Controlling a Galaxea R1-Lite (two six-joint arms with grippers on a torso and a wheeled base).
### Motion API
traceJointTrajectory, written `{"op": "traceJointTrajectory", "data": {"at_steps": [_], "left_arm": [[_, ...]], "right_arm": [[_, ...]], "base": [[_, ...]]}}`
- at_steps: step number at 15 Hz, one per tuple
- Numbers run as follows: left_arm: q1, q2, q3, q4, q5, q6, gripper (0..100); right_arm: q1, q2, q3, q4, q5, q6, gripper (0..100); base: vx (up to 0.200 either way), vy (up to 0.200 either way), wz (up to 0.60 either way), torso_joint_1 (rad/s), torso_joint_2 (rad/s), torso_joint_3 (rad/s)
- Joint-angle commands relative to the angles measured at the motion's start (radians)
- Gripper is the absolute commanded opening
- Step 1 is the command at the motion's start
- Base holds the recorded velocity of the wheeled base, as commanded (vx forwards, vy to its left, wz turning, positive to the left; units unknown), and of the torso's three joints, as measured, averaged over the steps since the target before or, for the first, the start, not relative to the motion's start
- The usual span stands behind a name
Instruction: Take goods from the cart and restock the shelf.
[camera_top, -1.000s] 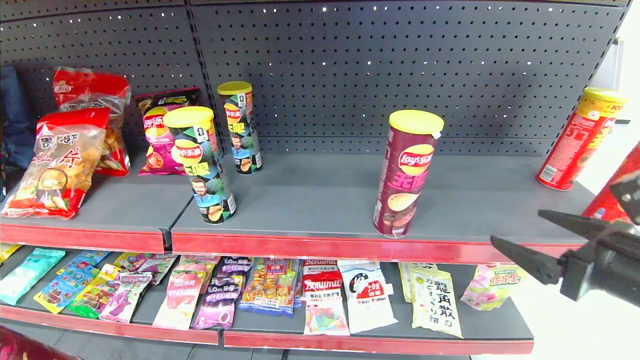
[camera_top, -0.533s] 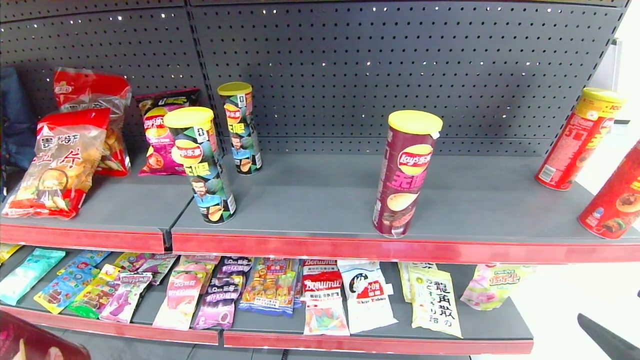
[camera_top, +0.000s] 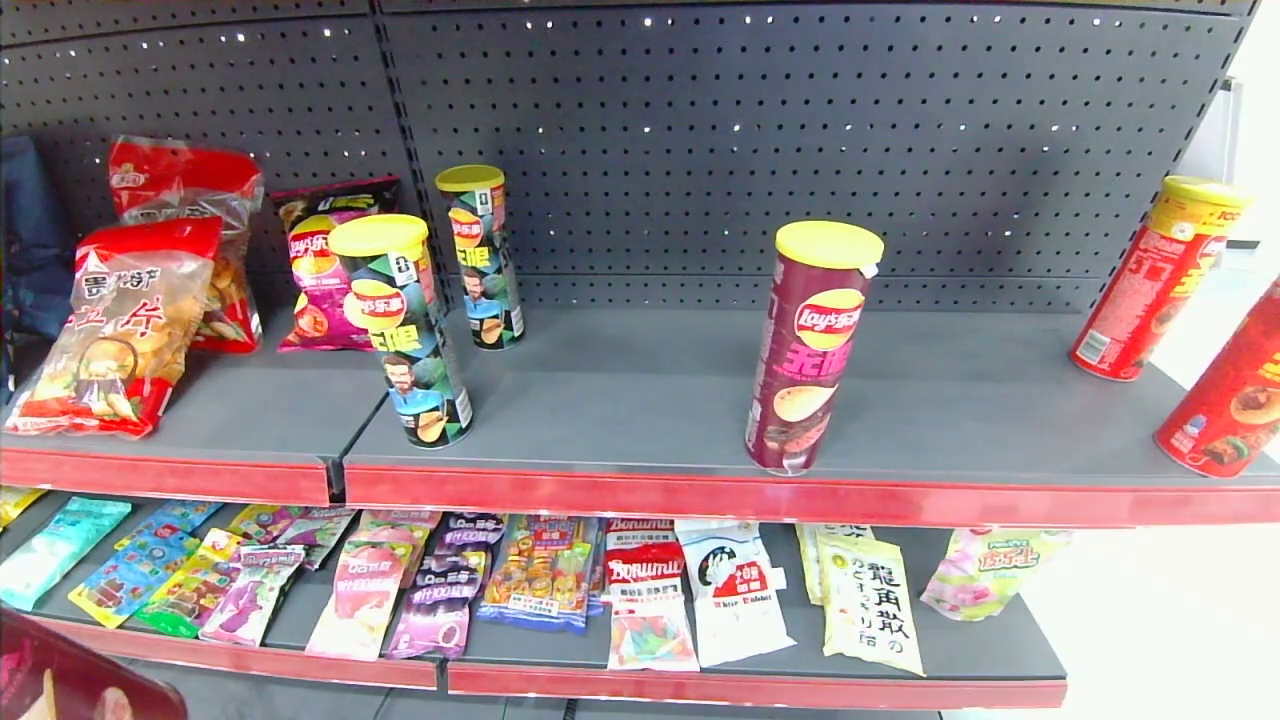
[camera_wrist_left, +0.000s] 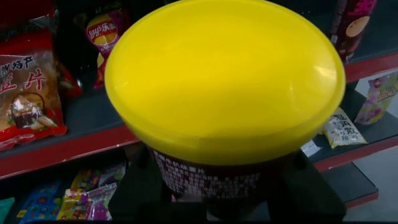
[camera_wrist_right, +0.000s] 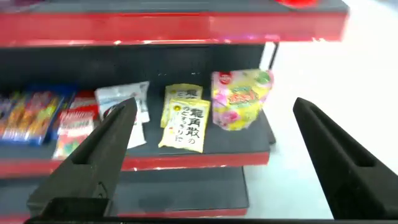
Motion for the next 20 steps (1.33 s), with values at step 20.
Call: {"op": "traceJointTrajectory", "data": {"at_steps": [20], "left_arm": [[0.001, 0.034, -0.002, 0.000, -0.129, -0.002, 0]], "right_arm": [[0.123, -0.142, 0.009, 0.032, 0.041, 0.007, 100]], "base": [[0.000, 0.000, -0.06, 0.000, 0.00, 0.001]]}}
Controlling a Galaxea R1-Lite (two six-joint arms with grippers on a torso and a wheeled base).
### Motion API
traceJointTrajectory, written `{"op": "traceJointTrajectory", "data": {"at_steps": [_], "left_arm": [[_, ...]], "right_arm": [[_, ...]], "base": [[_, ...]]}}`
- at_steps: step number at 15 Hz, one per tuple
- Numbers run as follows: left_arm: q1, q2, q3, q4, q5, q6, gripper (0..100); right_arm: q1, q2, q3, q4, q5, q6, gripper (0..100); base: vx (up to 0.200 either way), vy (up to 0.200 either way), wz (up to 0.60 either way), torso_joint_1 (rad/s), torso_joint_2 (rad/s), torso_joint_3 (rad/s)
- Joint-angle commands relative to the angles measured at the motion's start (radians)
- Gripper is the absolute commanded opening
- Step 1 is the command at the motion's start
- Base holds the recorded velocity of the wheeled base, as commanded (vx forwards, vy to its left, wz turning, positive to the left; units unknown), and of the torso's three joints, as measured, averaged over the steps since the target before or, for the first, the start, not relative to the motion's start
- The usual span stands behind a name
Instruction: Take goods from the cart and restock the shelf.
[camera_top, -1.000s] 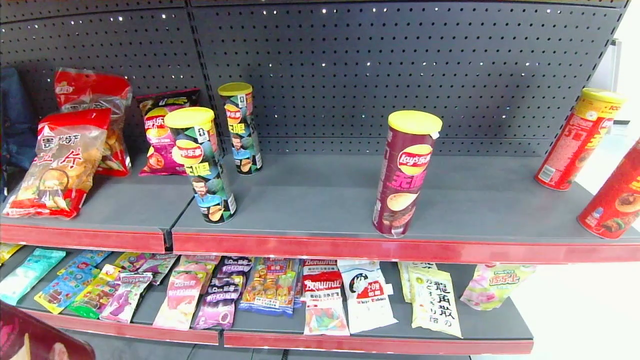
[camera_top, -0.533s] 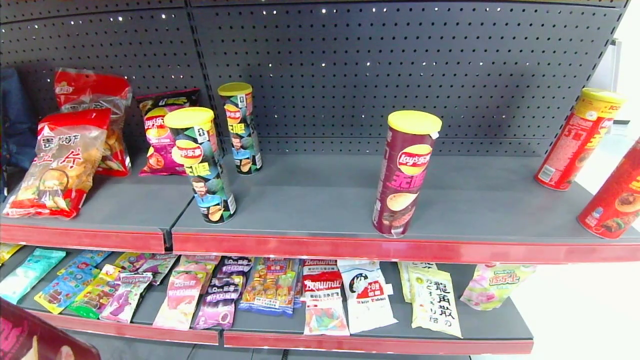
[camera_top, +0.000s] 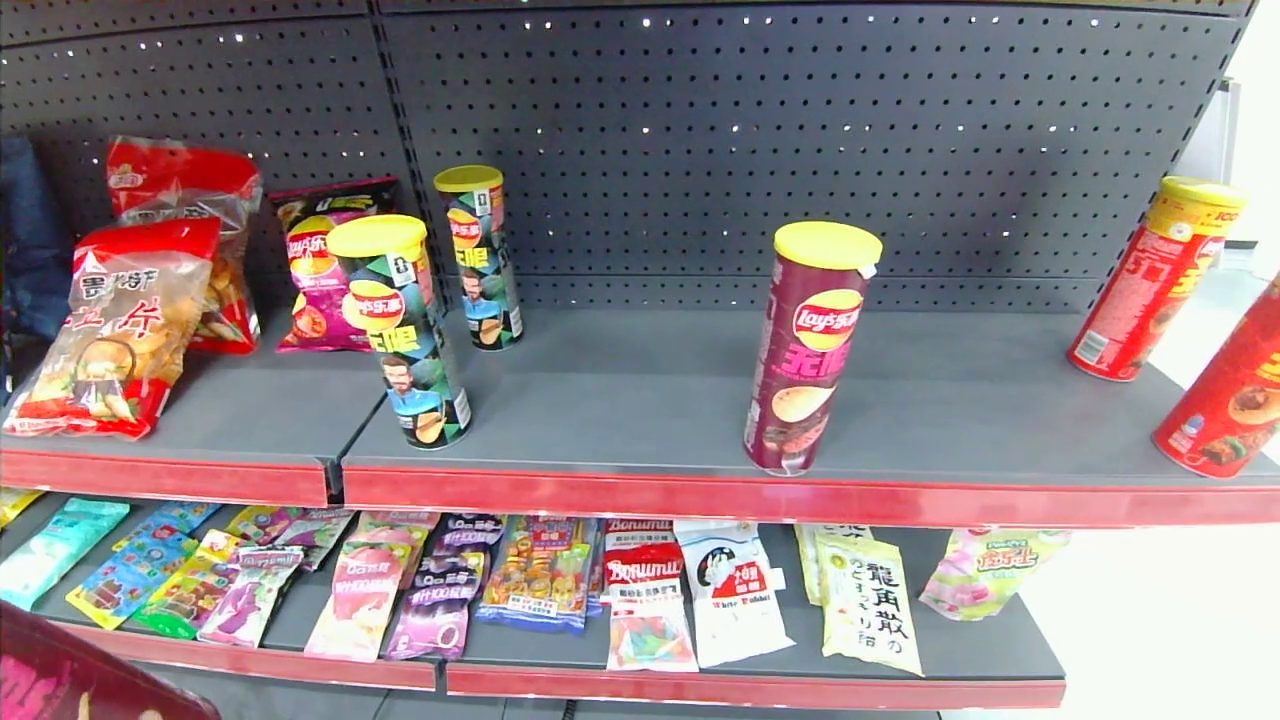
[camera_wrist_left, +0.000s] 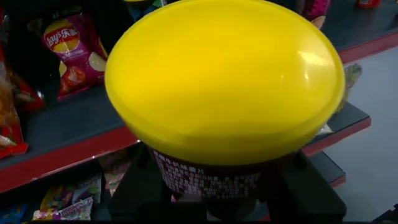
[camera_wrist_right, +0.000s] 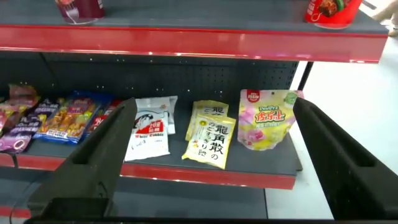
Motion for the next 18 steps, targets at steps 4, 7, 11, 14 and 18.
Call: {"op": "traceJointTrajectory", "data": {"at_steps": [4, 7, 11, 14, 18], "left_arm": [[0.000, 0.006, 0.000, 0.000, 0.001, 0.000, 0], [0.000, 0.007, -0.003, 0.000, 0.001, 0.000, 0], [0.002, 0.084, -0.015, -0.025, 0.023, 0.000, 0], [0.002, 0.297, -0.029, -0.213, 0.044, 0.000, 0], [-0.038, 0.524, -0.095, -0.330, 0.043, 0.000, 0]], "right_arm": [[0.000, 0.000, 0.000, 0.000, 0.000, 0.000, 100], [0.000, 0.000, 0.000, 0.000, 0.000, 0.000, 100], [0.000, 0.000, 0.000, 0.000, 0.000, 0.000, 100], [0.000, 0.000, 0.000, 0.000, 0.000, 0.000, 100], [0.000, 0.000, 0.000, 0.000, 0.000, 0.000, 100]], "base": [[0.000, 0.000, -0.60, 0.005, 0.00, 0.002], [0.000, 0.000, -0.60, -0.002, 0.00, 0.004], [0.000, 0.000, 0.00, 0.000, 0.00, 0.000], [0.000, 0.000, 0.00, 0.000, 0.00, 0.000], [0.000, 0.000, 0.00, 0.000, 0.00, 0.000]]}}
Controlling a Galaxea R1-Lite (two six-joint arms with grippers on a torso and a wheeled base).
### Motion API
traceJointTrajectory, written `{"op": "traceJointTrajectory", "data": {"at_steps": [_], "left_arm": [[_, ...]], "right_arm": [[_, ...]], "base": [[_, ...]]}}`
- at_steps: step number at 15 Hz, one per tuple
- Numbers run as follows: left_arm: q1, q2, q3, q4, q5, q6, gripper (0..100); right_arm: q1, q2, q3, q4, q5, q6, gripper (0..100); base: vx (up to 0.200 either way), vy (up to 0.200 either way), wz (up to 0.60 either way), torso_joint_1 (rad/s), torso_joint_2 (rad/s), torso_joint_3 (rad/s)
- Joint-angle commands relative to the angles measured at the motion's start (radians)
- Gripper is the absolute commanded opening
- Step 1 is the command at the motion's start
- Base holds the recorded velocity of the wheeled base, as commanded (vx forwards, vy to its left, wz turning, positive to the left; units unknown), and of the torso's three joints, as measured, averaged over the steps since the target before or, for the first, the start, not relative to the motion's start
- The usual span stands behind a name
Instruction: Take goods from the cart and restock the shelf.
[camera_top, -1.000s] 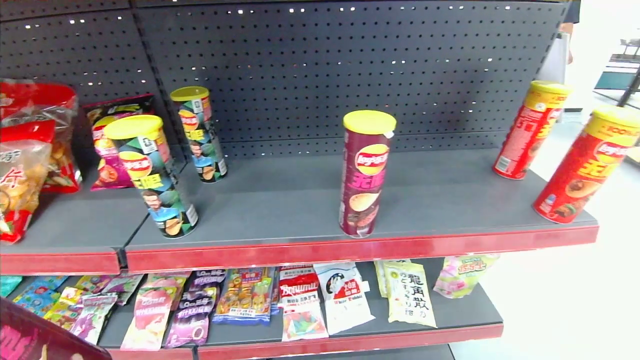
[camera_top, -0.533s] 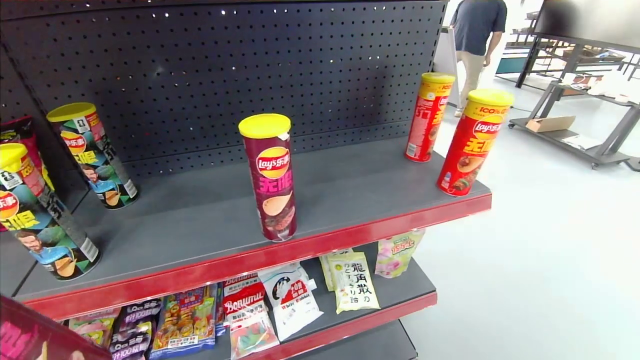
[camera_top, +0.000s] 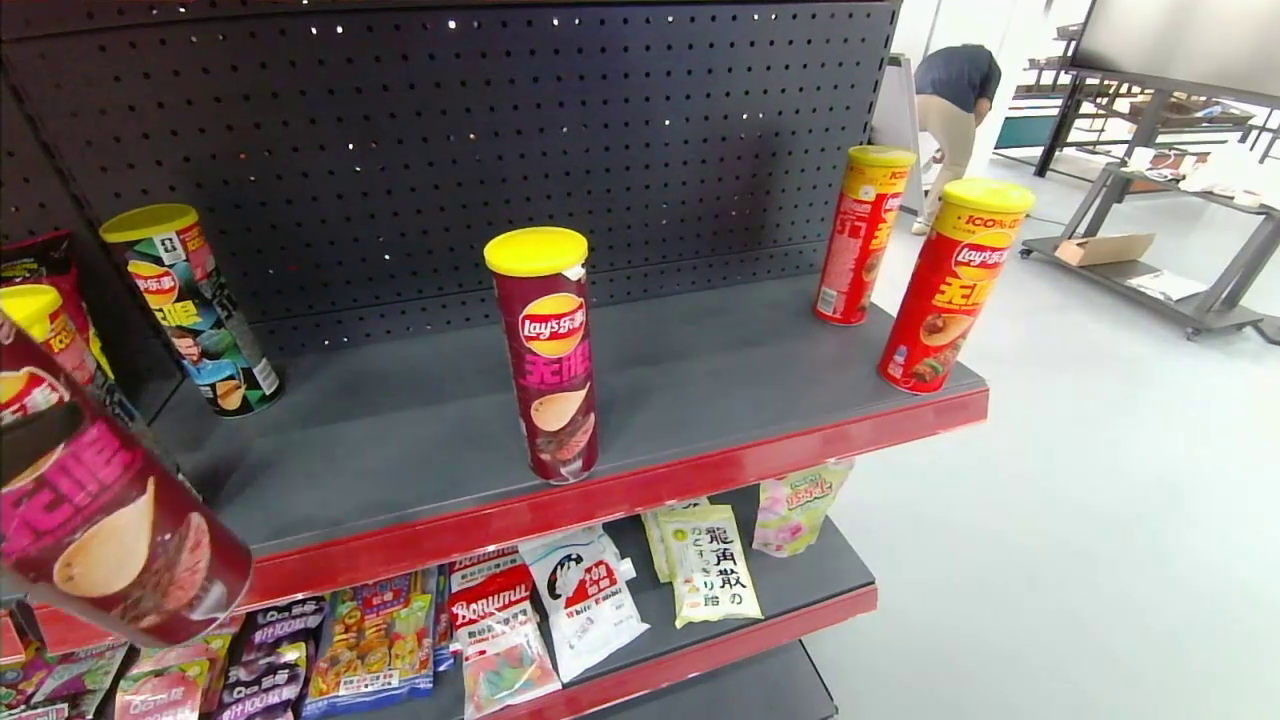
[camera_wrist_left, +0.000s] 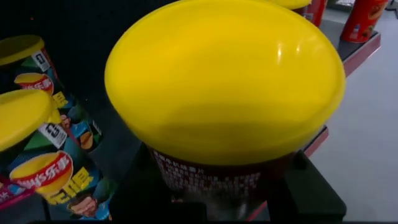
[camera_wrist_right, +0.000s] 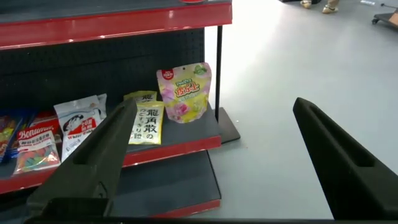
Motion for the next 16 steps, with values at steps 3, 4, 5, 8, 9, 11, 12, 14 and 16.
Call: {"op": "traceJointTrajectory", "data": {"at_steps": [3, 4, 5, 8, 9, 11, 12, 14, 16], "left_arm": [[-0.087, 0.291, -0.078, -0.093, 0.001, -0.011, 0], [-0.109, 0.334, -0.079, -0.133, 0.001, -0.010, 0], [-0.119, 0.358, -0.084, -0.158, 0.001, -0.010, 0], [-0.185, 0.547, -0.168, -0.283, 0.003, -0.010, 0], [-0.205, 0.599, -0.194, -0.320, 0.003, -0.010, 0], [-0.224, 0.696, -0.253, -0.398, -0.010, -0.010, 0], [-0.233, 0.726, -0.286, -0.398, -0.016, -0.011, 0], [-0.262, 0.811, -0.366, -0.382, -0.108, -0.007, 0], [-0.264, 0.914, -0.481, -0.378, -0.149, -0.002, 0]], "right_arm": [[0.000, 0.001, 0.000, 0.000, 0.000, 0.000, 100], [0.000, 0.001, 0.000, 0.000, 0.000, 0.000, 100], [0.000, 0.001, 0.000, 0.000, 0.000, 0.000, 100], [0.000, 0.001, 0.000, 0.000, 0.000, 0.000, 100], [0.000, 0.001, 0.000, 0.000, 0.000, 0.000, 100], [0.000, 0.001, 0.000, 0.000, 0.000, 0.000, 100], [0.000, 0.001, 0.000, 0.000, 0.000, 0.000, 100], [0.000, 0.001, 0.000, 0.000, 0.000, 0.000, 100], [0.000, 0.001, 0.000, 0.000, 0.000, 0.000, 100]], "base": [[0.000, 0.000, 0.00, 0.000, 0.00, 0.000], [0.000, 0.000, 0.00, 0.000, 0.00, 0.000], [0.000, 0.000, 0.00, 0.000, 0.00, 0.000], [0.000, 0.000, 0.00, 0.000, 0.00, 0.000], [0.000, 0.000, 0.00, 0.000, 0.00, 0.000], [0.000, 0.000, 0.00, 0.000, 0.00, 0.000], [0.000, 0.000, 0.00, 0.000, 0.00, 0.000], [0.000, 0.000, 0.00, 0.000, 0.00, 0.000], [0.000, 0.000, 0.00, 0.000, 0.00, 0.000]]}}
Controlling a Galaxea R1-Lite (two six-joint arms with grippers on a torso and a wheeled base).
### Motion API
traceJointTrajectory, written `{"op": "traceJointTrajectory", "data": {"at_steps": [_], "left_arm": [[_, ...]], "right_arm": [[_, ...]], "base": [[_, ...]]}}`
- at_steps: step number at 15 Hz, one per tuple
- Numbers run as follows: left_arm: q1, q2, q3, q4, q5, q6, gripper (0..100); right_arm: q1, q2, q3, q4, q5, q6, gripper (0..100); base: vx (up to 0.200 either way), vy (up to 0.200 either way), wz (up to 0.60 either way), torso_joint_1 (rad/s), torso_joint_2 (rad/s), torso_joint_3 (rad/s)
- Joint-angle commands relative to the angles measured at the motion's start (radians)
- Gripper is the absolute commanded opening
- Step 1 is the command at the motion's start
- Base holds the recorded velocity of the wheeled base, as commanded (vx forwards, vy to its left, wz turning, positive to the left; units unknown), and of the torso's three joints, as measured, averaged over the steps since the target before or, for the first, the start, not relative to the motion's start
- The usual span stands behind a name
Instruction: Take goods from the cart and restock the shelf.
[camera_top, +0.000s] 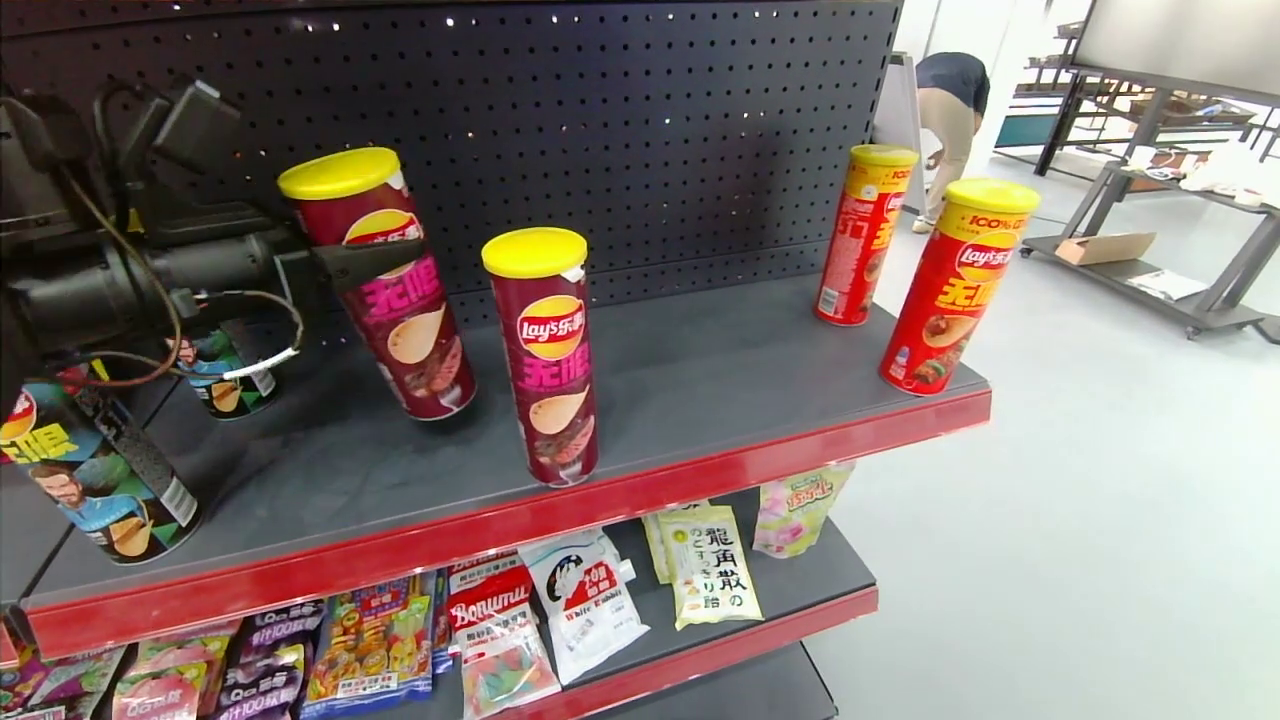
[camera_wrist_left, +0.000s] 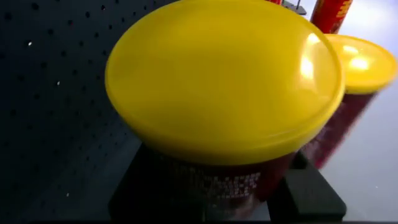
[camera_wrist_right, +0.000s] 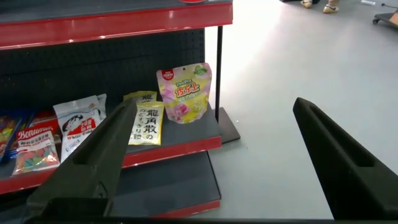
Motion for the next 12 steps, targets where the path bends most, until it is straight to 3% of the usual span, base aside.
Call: {"op": "traceJointTrajectory", "data": {"at_steps": [1, 2, 6, 8, 11, 12], "left_arm": [[-0.015, 0.138, -0.106, 0.007, -0.015, 0.000, 0], [-0.021, 0.196, -0.181, 0.024, -0.015, 0.006, 0], [-0.067, 0.299, -0.255, 0.014, -0.022, 0.006, 0], [-0.085, 0.376, -0.349, 0.017, -0.091, 0.004, 0], [-0.084, 0.420, -0.396, 0.014, -0.181, 0.004, 0], [-0.085, 0.426, -0.401, 0.014, -0.186, 0.006, 0]], "right_arm": [[0.000, 0.001, 0.000, 0.000, 0.000, -0.001, 100], [0.000, 0.001, 0.000, 0.000, 0.000, -0.001, 100], [0.000, 0.001, 0.000, 0.000, 0.000, -0.001, 100], [0.000, 0.001, 0.000, 0.000, 0.000, -0.001, 100], [0.000, 0.001, 0.000, 0.000, 0.000, -0.001, 100], [0.000, 0.001, 0.000, 0.000, 0.000, -0.001, 100]], "base": [[0.000, 0.000, 0.00, 0.000, 0.00, 0.000], [0.000, 0.000, 0.00, 0.000, 0.00, 0.000], [0.000, 0.000, 0.00, 0.000, 0.00, 0.000], [0.000, 0.000, 0.00, 0.000, 0.00, 0.000], [0.000, 0.000, 0.00, 0.000, 0.00, 0.000], [0.000, 0.000, 0.00, 0.000, 0.00, 0.000]]}}
